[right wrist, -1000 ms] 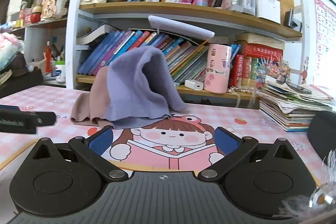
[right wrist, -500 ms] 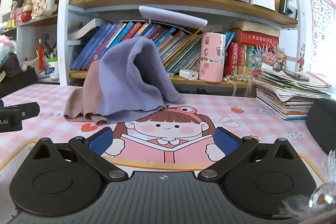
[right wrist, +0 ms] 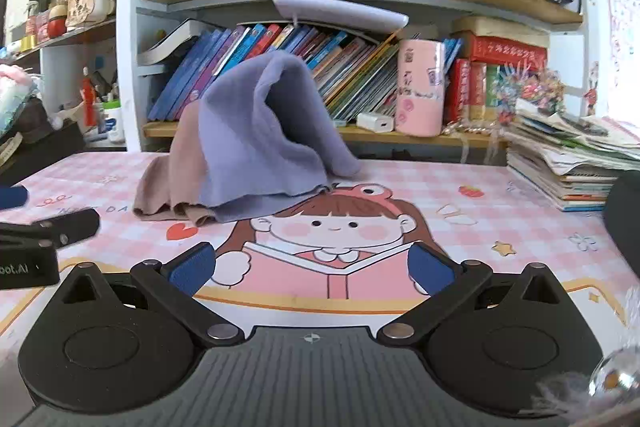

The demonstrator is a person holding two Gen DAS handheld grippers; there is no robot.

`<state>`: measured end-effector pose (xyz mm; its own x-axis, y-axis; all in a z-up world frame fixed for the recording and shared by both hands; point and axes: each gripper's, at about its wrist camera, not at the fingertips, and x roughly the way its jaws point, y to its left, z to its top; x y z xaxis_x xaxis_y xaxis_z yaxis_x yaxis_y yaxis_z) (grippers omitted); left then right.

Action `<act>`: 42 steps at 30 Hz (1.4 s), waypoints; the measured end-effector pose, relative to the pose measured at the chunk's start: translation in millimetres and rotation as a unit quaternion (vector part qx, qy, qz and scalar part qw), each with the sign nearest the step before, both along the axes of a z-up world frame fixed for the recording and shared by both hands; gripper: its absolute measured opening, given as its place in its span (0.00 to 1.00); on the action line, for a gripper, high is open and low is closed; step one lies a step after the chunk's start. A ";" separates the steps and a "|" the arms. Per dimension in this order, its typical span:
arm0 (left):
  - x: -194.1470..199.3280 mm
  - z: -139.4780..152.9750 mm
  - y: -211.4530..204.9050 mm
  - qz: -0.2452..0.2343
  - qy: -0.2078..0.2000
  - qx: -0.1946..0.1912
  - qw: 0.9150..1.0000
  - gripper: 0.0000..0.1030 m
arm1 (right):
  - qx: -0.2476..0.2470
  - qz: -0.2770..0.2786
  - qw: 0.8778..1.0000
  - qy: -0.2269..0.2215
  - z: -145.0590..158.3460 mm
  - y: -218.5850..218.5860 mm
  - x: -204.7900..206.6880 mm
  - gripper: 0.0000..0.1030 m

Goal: Fold clothes
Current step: 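Grasp the lavender sweater fabric with the right tool while the left tool grasps it too, then lift the sweater with both tools and shake it open over the mat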

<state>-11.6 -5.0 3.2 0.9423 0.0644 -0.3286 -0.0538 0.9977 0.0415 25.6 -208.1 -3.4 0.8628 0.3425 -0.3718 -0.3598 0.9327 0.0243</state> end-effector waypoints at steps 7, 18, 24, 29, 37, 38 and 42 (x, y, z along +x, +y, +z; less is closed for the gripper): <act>16.4 4.4 -1.0 -0.029 0.020 0.010 0.999 1.00 | 0.046 0.039 0.996 0.063 0.9 -10.4 32.2 1.00; 120.2 25.1 -48.7 -0.059 0.008 0.078 0.995 1.00 | 0.337 0.040 0.928 0.151 12.7 -46.4 185.5 0.92; 176.7 32.7 -82.4 -0.068 -0.017 0.098 0.993 0.98 | 0.451 0.072 0.869 0.190 -13.7 -77.4 200.9 0.87; 230.5 20.4 -79.5 -0.008 0.042 0.093 0.995 0.23 | 0.487 0.081 0.845 0.208 -20.6 -84.5 206.9 0.90; 158.7 32.6 -46.2 -0.090 0.015 0.043 0.995 0.08 | 0.512 0.092 0.811 0.267 -33.8 -68.9 203.3 0.96; 143.1 37.6 -48.8 -0.106 0.007 0.050 0.993 0.08 | 0.516 0.097 0.804 0.279 -35.7 -65.2 202.4 0.96; 87.5 51.7 -59.9 -0.148 -0.018 0.086 0.985 0.08 | 0.531 0.127 0.783 0.298 -38.5 -52.3 196.6 0.96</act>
